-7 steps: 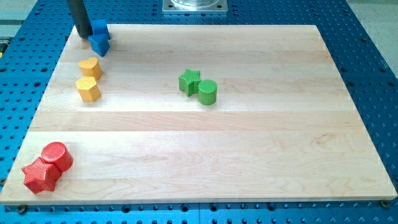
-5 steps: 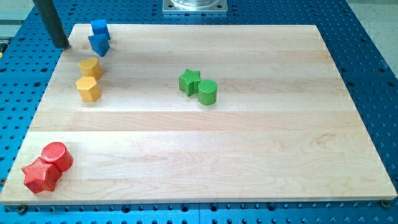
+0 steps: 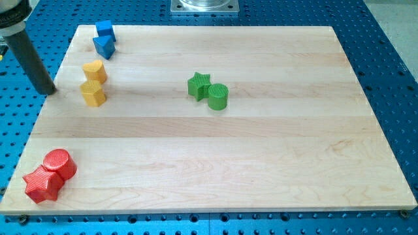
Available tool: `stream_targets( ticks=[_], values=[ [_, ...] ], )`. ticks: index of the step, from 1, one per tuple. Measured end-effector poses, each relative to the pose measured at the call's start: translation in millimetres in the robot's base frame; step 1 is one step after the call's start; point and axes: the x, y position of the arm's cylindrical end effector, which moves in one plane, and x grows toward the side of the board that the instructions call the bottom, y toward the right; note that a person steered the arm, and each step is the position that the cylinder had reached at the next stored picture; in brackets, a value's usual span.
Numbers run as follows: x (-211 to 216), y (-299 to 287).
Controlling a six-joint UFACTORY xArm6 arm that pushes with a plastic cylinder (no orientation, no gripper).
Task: Place the yellow hexagon parallel right to cube
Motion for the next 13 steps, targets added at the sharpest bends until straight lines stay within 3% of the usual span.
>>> stream_targets(
  ticks=[2, 5, 7, 11, 13],
  values=[
    [58.5, 44.5],
    [25.1, 119.2],
    [-57.7, 147.4],
    [1.6, 171.8],
    [-39.1, 217.7]
  ],
)
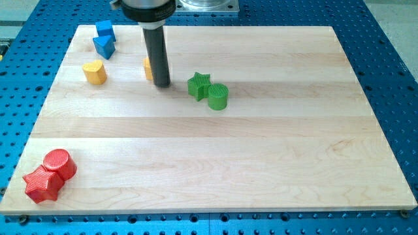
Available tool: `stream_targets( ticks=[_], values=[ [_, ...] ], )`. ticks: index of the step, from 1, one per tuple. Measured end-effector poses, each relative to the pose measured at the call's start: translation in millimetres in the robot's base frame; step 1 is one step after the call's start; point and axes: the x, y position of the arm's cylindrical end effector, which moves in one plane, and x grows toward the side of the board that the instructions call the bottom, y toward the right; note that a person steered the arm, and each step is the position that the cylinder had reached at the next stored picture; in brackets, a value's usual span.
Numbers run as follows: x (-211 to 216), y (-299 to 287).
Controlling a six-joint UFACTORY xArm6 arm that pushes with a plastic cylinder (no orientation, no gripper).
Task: Place the yellow hexagon parallel right to cube
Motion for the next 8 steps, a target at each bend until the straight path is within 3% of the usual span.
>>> stream_targets(
  ticks=[1, 2, 3, 5, 6, 8],
  values=[
    [-44.4, -8.7],
    [-7.5, -6.4],
    [-10.2, -39.6],
    [-51.6, -39.6],
    [-47.2, -58.0],
    [-86.8, -36.3]
  ],
)
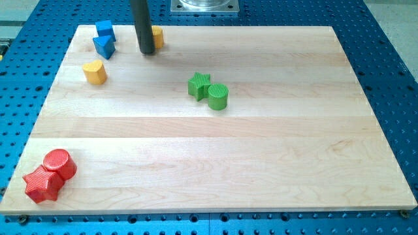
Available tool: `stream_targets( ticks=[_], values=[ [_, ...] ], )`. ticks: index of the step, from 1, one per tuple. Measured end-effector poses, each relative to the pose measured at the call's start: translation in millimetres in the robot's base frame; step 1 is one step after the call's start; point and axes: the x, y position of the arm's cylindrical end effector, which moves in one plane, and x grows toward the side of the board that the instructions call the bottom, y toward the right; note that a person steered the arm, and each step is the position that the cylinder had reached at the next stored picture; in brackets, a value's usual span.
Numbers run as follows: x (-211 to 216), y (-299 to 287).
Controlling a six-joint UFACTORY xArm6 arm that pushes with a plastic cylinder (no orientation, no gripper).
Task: Place the yellow hexagon parallel right to cube
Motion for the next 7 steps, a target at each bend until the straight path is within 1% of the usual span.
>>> stream_targets(
  ticks=[2, 3, 4, 5, 7],
  values=[
    [-9.7, 1.5],
    [-2.8, 33.9],
    [-16.1, 44.6],
    [-17.7, 37.8],
    [-14.9, 3.1]
  ],
)
